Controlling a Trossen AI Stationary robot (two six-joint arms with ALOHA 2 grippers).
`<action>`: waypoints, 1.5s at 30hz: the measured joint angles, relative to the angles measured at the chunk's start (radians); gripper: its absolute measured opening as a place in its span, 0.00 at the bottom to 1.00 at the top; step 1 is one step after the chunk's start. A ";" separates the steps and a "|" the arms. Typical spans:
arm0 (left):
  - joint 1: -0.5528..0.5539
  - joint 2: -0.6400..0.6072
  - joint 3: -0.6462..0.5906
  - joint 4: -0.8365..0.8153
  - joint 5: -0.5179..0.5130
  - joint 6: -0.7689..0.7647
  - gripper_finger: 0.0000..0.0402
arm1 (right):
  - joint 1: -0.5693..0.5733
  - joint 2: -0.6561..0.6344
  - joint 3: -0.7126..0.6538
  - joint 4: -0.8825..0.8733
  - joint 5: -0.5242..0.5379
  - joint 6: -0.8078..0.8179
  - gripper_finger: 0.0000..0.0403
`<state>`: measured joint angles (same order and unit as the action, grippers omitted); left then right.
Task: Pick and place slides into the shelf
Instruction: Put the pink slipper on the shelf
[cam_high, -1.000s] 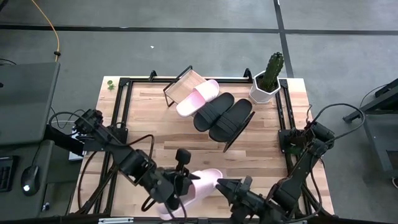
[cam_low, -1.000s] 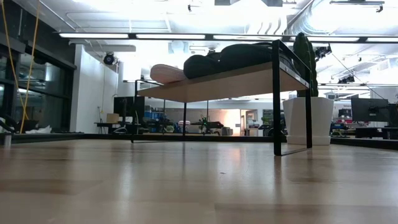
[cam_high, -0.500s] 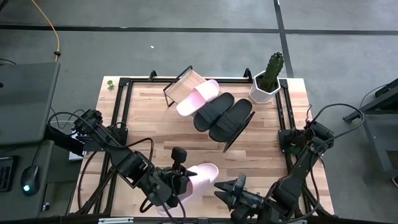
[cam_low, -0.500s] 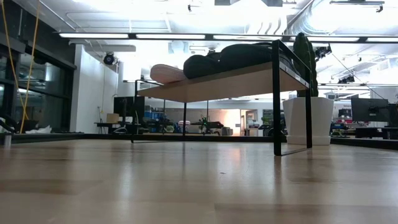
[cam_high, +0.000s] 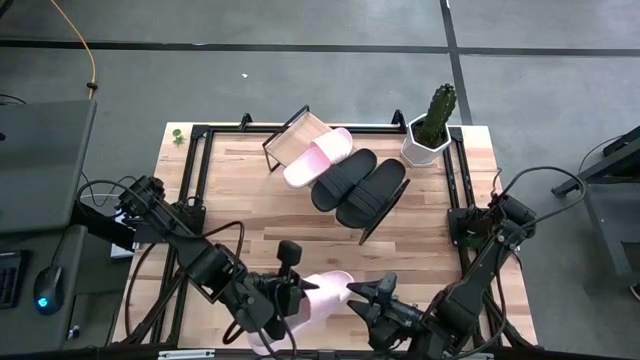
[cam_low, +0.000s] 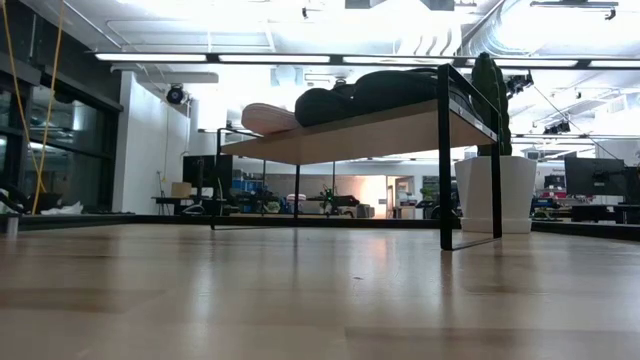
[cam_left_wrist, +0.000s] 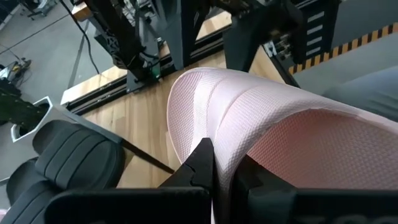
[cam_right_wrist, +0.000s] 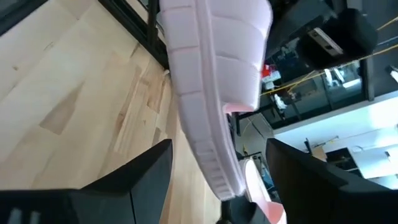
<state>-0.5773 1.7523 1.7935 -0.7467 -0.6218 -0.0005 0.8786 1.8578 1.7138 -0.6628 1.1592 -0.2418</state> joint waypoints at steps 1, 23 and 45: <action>0.001 0.000 0.000 0.003 0.006 0.001 0.01 | -0.002 0.000 0.000 -0.001 -0.012 0.002 0.62; 0.001 -0.001 0.000 0.073 0.057 0.032 0.01 | -0.043 0.001 0.000 -0.007 -0.120 0.062 0.36; 0.001 -0.002 0.001 0.064 -0.023 0.018 0.18 | -0.054 0.002 -0.002 -0.013 -0.127 0.035 0.07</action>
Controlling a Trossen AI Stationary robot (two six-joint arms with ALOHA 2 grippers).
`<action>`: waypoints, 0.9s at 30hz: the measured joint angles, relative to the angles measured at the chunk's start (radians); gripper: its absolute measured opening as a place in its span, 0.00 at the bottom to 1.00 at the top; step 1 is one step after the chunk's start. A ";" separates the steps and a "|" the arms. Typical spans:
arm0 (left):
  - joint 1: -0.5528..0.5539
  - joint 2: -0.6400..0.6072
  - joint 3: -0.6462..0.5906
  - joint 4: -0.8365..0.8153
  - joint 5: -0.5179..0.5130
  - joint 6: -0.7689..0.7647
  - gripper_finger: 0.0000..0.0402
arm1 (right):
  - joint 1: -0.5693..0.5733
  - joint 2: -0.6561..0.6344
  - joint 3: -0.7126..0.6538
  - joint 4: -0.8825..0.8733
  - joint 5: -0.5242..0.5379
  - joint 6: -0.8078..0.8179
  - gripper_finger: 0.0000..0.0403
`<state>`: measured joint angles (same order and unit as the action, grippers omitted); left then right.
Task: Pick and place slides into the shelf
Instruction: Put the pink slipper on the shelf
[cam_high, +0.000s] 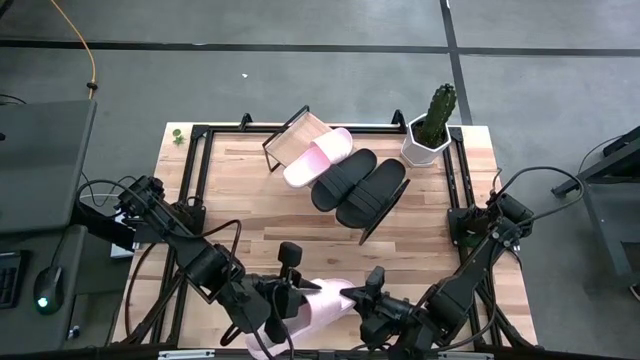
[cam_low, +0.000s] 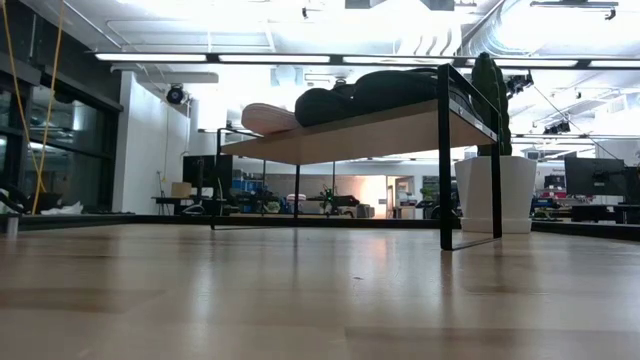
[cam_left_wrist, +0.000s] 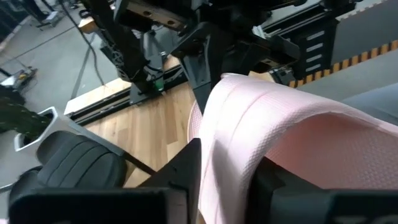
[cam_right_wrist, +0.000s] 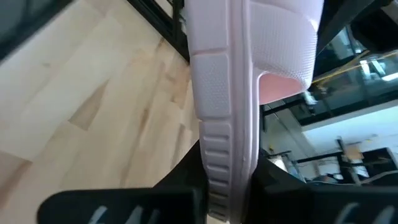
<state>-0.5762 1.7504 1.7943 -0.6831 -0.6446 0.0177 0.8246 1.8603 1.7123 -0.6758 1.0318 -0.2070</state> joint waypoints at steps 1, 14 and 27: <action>0.000 -0.001 0.000 -0.001 -0.012 0.000 0.20 | 0.000 0.000 0.000 -0.002 0.016 -0.004 0.07; 0.002 -0.104 0.000 -0.069 -0.138 -0.017 0.42 | -0.046 -0.001 0.001 -0.044 0.112 -0.057 0.07; 0.000 -0.236 0.001 -0.216 -0.111 0.001 0.45 | -0.184 -0.107 0.000 -0.133 0.052 -0.110 0.07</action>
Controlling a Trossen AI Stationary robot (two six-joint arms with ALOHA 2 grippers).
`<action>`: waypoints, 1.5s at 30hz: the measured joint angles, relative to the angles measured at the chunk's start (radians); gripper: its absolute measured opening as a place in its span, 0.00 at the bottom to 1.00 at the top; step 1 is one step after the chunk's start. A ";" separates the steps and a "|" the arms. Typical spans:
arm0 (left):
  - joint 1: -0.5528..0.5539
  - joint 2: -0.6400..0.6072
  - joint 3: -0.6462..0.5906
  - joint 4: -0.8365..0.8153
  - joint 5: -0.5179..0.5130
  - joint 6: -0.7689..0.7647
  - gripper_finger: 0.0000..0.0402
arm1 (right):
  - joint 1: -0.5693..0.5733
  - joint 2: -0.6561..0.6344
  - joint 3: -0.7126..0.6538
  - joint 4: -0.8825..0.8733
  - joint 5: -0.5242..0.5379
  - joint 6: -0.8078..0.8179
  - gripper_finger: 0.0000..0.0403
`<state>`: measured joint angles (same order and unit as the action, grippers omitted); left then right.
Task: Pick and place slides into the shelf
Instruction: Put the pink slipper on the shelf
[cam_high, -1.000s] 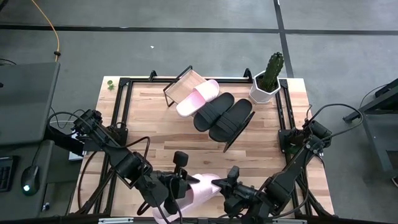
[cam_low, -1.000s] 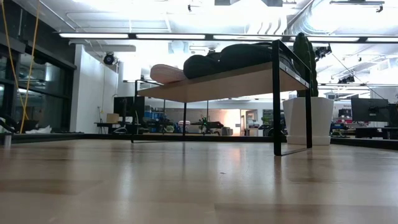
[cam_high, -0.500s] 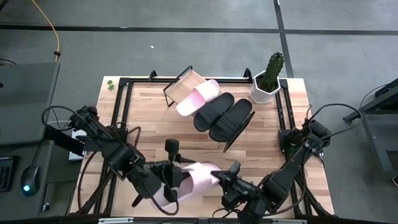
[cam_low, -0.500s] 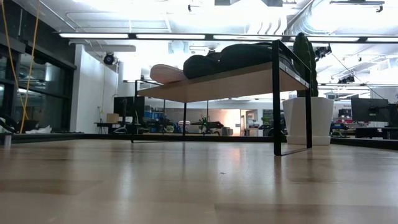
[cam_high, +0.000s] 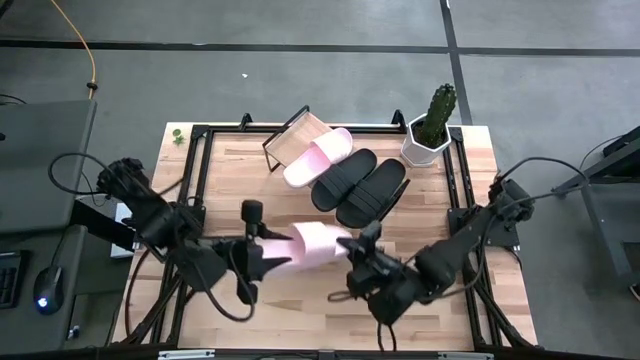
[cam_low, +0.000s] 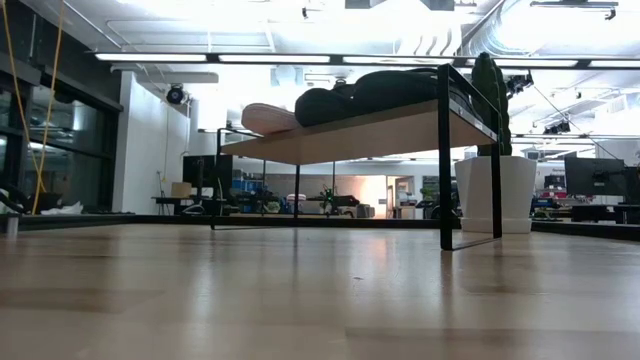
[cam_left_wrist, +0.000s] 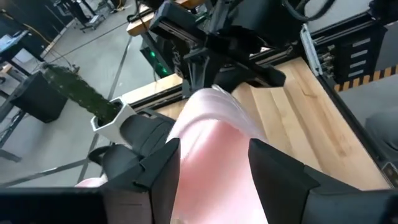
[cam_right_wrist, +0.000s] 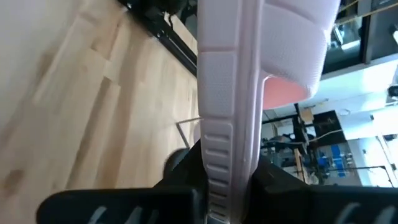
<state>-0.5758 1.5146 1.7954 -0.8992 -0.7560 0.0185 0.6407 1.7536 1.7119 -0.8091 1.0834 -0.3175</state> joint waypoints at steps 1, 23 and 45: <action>0.001 -0.010 0.000 -0.007 0.000 0.000 0.45 | -0.014 -0.011 0.000 -0.003 -0.003 -0.012 0.07; 0.000 -0.209 -0.001 -0.027 -0.012 0.025 0.45 | -0.541 -0.224 0.000 0.108 -0.609 -0.485 0.06; 0.000 -0.339 -0.001 -0.034 -0.012 -0.026 0.45 | -1.066 -0.189 0.001 0.168 -1.187 -0.732 0.05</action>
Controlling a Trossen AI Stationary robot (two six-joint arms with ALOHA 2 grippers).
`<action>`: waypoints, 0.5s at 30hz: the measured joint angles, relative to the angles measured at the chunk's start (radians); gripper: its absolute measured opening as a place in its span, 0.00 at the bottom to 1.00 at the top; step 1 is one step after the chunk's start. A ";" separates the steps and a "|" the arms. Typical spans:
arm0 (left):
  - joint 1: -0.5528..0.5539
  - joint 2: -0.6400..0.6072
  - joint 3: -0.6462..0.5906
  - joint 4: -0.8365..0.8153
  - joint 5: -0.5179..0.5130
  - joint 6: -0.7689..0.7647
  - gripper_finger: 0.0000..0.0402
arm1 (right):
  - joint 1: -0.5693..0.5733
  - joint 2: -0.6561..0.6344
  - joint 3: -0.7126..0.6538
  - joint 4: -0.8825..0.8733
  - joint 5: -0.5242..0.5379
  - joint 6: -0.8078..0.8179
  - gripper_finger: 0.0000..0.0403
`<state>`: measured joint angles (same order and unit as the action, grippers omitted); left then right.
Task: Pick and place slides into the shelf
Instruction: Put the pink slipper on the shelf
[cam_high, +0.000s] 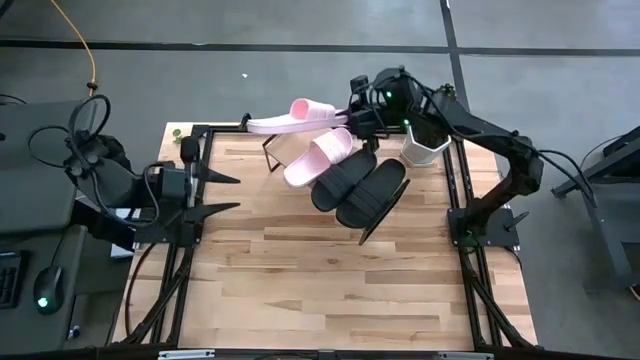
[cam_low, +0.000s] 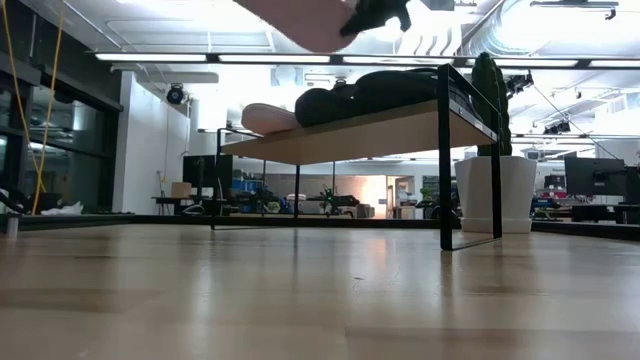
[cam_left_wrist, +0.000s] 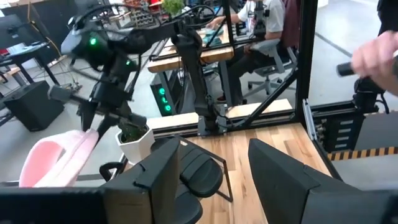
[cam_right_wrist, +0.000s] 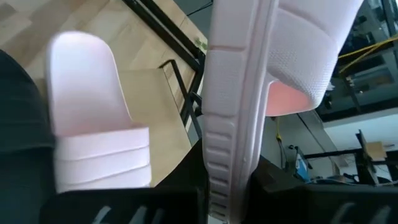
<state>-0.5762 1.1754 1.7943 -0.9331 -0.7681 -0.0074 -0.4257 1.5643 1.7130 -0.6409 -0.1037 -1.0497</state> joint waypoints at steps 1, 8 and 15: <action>0.000 -0.007 0.000 -0.004 0.000 0.000 0.45 | -0.016 0.012 0.000 0.002 -0.015 -0.008 0.05; 0.000 -0.046 0.000 -0.007 -0.011 -0.001 0.45 | -0.088 0.110 0.000 0.074 -0.101 -0.063 0.05; 0.000 -0.057 0.000 -0.013 -0.011 -0.005 0.45 | -0.114 0.176 0.000 0.100 -0.166 -0.094 0.05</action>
<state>-0.5762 1.1186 1.7939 -0.9460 -0.7792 -0.0120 -0.5394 1.7402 1.7130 -0.5405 -0.2696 -1.1436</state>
